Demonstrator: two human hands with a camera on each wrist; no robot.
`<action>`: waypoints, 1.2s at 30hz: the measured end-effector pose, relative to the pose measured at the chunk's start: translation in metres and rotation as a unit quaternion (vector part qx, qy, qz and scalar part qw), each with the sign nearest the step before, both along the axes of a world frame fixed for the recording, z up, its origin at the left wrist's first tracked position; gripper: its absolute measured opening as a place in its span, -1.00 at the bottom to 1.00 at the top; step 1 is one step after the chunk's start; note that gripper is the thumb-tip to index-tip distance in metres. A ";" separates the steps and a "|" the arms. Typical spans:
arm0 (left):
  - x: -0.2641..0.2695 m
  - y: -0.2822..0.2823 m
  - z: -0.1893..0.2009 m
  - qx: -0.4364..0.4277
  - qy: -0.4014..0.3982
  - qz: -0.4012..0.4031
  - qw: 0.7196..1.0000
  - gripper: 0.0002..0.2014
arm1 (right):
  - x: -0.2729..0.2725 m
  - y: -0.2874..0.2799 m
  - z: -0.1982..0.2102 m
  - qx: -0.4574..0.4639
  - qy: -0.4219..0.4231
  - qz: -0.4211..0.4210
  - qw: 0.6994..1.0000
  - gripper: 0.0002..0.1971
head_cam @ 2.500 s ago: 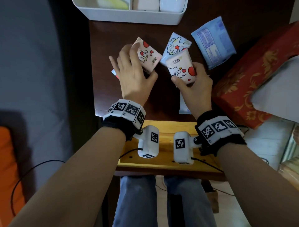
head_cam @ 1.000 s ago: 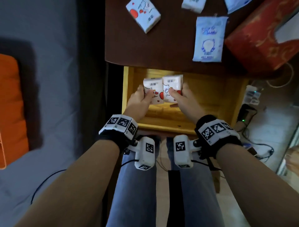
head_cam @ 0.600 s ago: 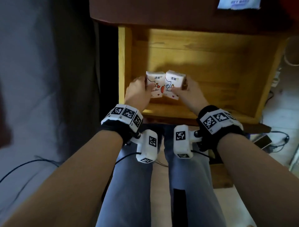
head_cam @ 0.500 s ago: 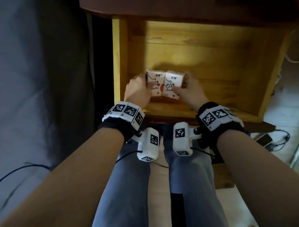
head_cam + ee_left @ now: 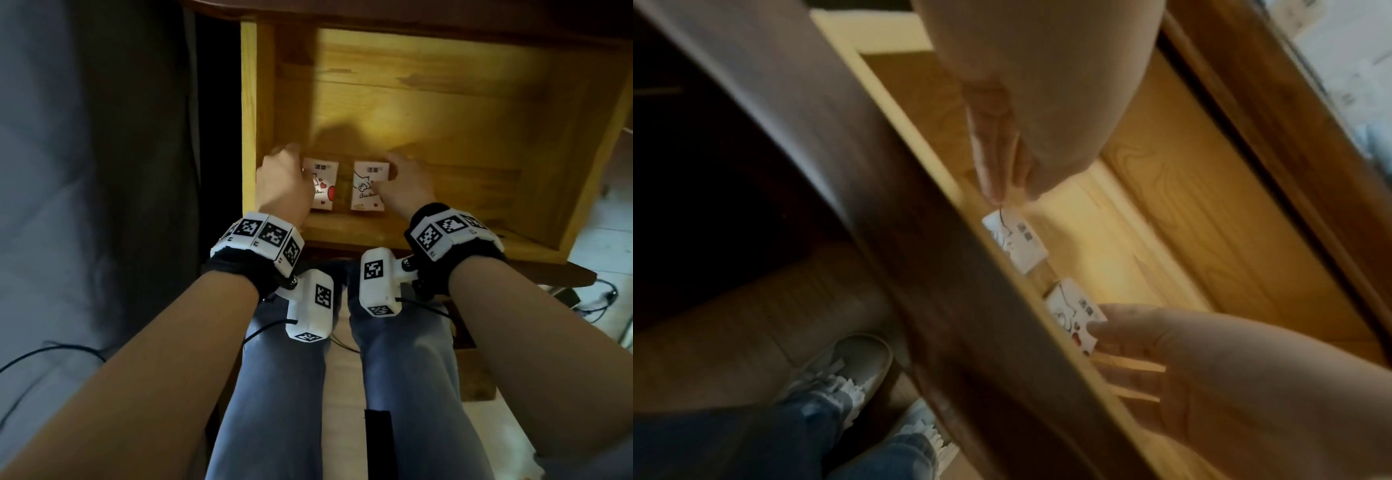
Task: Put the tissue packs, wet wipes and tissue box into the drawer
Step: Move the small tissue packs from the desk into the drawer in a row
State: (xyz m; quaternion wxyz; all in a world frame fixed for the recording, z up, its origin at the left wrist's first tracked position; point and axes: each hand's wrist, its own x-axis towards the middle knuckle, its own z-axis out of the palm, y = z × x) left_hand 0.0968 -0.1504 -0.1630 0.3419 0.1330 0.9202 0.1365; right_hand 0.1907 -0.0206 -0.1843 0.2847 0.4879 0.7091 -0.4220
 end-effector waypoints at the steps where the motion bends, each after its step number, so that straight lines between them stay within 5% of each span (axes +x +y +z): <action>1: -0.004 -0.001 0.009 0.026 0.030 0.003 0.999 -0.71 | -0.001 -0.001 0.002 0.002 -0.006 0.003 1.000 -0.52; 6: -0.022 -0.023 0.028 0.076 0.189 0.076 0.976 -0.66 | -0.008 -0.009 0.009 -0.038 -0.031 0.015 0.999 -0.56; 16: -0.029 -0.060 -0.002 0.144 -0.019 0.153 0.977 -0.57 | -0.033 -0.041 -0.007 -0.088 0.031 0.097 0.991 -0.61; 24: -0.032 -0.064 -0.002 0.166 -0.041 0.142 0.975 -0.59 | -0.047 -0.048 -0.004 -0.035 0.104 0.197 0.974 -0.49; 29: -0.030 -0.065 -0.006 0.174 -0.032 0.158 0.971 -0.59 | -0.053 -0.055 -0.006 -0.069 0.039 0.290 0.954 -0.46; 36: -0.027 -0.064 -0.004 0.178 -0.038 0.171 0.968 -0.59 | -0.052 -0.052 -0.006 -0.096 0.005 0.305 0.948 -0.41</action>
